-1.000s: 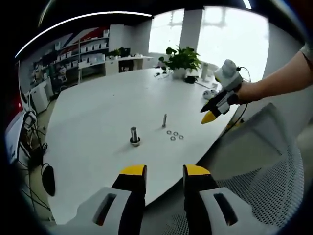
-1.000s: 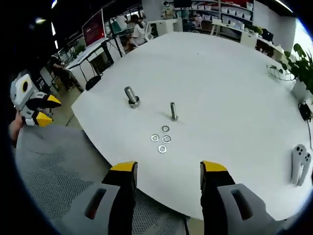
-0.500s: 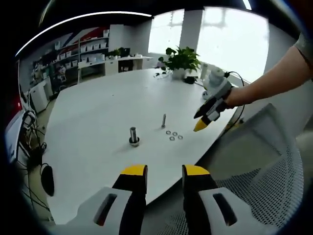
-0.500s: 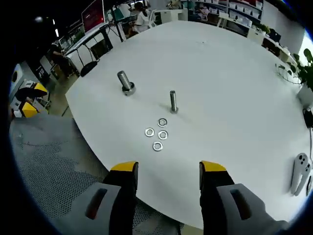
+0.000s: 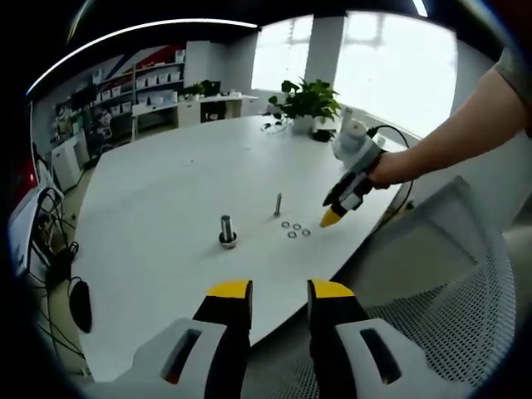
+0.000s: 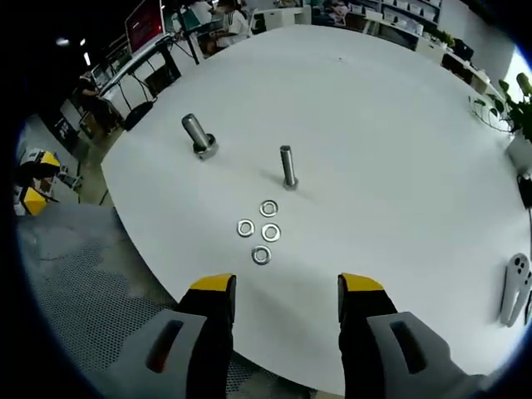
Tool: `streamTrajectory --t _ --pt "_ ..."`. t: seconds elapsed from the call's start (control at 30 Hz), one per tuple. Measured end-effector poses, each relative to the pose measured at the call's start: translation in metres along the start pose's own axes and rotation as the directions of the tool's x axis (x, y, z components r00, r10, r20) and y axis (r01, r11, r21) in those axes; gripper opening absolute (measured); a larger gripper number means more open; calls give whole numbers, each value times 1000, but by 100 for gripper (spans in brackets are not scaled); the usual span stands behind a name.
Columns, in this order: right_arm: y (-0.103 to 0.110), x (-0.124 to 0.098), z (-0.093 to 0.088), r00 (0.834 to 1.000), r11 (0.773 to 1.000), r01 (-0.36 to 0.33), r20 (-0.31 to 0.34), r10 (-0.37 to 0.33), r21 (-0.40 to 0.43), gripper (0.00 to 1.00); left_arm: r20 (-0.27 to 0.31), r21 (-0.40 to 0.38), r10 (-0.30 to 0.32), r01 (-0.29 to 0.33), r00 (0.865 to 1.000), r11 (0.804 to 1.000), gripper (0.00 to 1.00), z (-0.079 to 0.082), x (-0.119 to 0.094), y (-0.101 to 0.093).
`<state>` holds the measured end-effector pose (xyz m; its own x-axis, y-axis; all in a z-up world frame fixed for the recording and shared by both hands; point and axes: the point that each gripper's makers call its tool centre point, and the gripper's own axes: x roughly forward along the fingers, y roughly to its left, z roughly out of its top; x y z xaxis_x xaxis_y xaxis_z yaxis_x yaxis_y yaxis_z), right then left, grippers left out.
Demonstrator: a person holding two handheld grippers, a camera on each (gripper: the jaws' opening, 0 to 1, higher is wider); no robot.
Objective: Place the washer onto the threaded stud by aligning its center hole with the stud, sliding it down to the base, and recovering from edge contact or off-axis alignment until the washer reaches the visible bottom stop.
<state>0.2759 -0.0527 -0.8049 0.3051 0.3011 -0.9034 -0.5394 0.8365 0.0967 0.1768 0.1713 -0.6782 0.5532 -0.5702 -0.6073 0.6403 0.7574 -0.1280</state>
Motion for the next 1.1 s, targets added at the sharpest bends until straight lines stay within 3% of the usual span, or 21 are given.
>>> streamTrajectory --t 0.47,0.67,0.87,1.1 --pt "-2 11 -1 1000 1000 18 -11 -18 -21 44 16 -6 5 -5 1000 1000 23 3 -1 1" --pt "5 18 -7 998 996 7 -55 -11 -89 43 19 -2 2 -2 1000 1000 22 3 -1 1" --pt "19 28 1 998 983 -17 -61 6 -182 35 19 -2 2 -2 1000 1000 21 3 -1 1" --pt "27 40 -3 993 967 -36 -118 7 -251 29 22 -3 9 -9 1000 1000 20 4 -2 2"
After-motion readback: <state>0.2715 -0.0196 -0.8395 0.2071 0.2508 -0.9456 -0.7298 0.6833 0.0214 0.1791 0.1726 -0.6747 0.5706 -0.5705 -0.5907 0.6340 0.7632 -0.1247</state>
